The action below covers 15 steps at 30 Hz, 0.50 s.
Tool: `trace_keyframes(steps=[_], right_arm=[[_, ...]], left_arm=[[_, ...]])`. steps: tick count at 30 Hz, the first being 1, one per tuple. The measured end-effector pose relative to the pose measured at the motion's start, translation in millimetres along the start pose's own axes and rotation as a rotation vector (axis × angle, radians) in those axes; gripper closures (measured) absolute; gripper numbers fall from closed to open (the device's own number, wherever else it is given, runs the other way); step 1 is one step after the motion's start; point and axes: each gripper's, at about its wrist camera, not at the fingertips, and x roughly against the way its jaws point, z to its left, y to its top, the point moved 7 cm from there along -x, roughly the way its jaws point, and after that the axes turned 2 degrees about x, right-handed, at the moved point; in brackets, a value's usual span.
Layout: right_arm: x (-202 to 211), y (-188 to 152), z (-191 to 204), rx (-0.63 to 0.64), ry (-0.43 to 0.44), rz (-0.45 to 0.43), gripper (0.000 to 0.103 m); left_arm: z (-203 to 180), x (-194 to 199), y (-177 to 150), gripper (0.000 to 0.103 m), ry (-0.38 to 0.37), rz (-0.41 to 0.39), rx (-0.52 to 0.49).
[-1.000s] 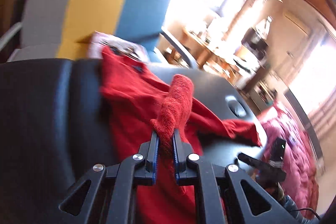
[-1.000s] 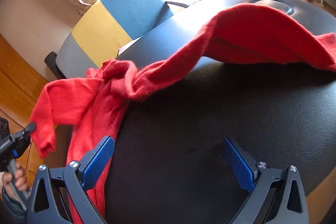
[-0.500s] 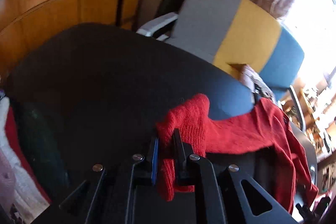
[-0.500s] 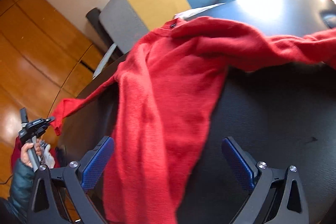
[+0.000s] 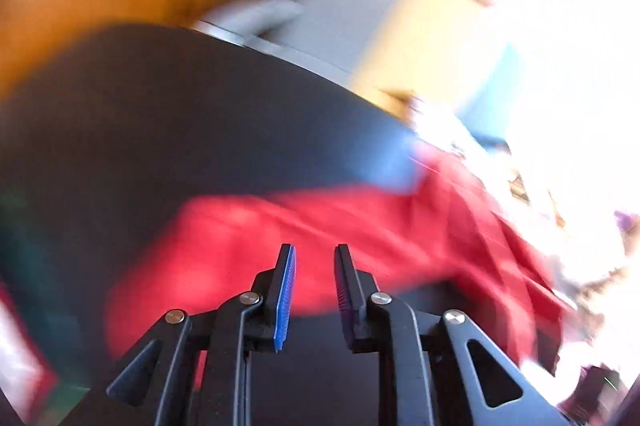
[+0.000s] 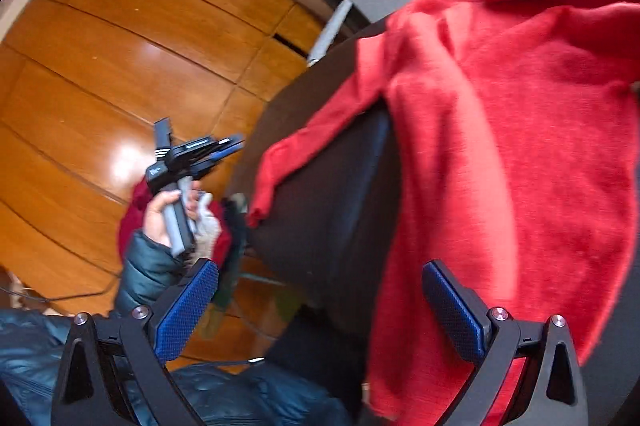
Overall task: Fold clothes
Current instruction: 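Spread the red sweater flat on the table with both grippers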
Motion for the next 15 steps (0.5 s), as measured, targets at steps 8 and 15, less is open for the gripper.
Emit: trace_keyframes(steps=[8,15], right_arm=[[40,18,-14,-0.020,-0.086,-0.100,0.000],[70,63,-64,-0.159,-0.087,-0.252,0.000]], left_arm=[[-115,-86,-102,0.073,-0.373,0.306,0.035],[-146,-132,-119,0.057,-0.313,0.355,0.007]])
